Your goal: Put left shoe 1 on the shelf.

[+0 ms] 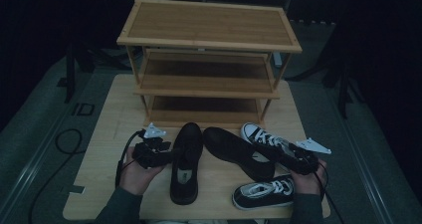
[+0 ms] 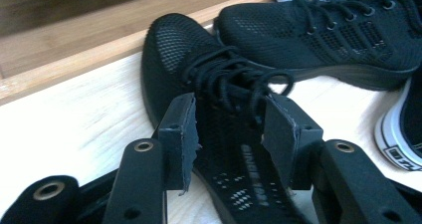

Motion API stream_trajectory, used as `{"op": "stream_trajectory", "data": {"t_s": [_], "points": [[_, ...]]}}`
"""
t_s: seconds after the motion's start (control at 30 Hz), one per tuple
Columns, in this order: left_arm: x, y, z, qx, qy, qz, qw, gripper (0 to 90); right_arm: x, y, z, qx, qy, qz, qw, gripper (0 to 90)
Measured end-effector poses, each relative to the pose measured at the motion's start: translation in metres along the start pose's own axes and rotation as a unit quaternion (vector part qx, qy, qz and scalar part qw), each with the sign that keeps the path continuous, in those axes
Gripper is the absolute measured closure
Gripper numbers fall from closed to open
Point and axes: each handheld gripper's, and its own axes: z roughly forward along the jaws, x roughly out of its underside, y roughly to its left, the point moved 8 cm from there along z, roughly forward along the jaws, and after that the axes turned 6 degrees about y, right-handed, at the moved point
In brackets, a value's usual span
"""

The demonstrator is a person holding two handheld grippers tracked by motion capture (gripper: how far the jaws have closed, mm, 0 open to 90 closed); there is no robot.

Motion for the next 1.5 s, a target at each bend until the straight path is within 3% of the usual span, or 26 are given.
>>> {"op": "stream_trajectory", "data": {"t_s": [0.27,0.5,0.7,0.97,1.1,1.17,1.5], "points": [[0.004,-0.011,0.011,0.0,0.021,0.01,0.9997,54.0,0.0,0.0,0.0,-0.001,0.0,0.0,1.0,46.0],[0.014,-0.008,0.023,-0.023,0.053,0.004,0.9984,53.7,0.0,0.0,0.0,-0.001,0.0,0.0,1.0,45.8],[0.02,-0.007,0.025,-0.019,0.066,0.002,0.9977,53.9,0.0,0.0,0.0,-0.001,0.0,0.0,1.0,45.8],[0.021,-0.01,0.039,-0.01,0.082,-0.001,0.9966,62.8,0.0,0.0,0.0,0.0,0.0,-0.001,1.0,45.8],[0.019,-0.008,0.048,-0.007,0.079,-0.026,0.9965,69.1,0.0,0.0,0.0,0.0,0.0,-0.001,1.0,45.7],[0.017,-0.005,0.049,-0.01,0.072,-0.035,0.9967,80.2,0.0,0.0,0.0,-0.001,0.0,-0.001,1.0,45.7],[0.012,0.019,0.042,-0.035,0.032,-0.077,0.9959,85.4,0.0,0.0,0.0,-0.001,0.0,-0.001,1.0,45.7]]}}
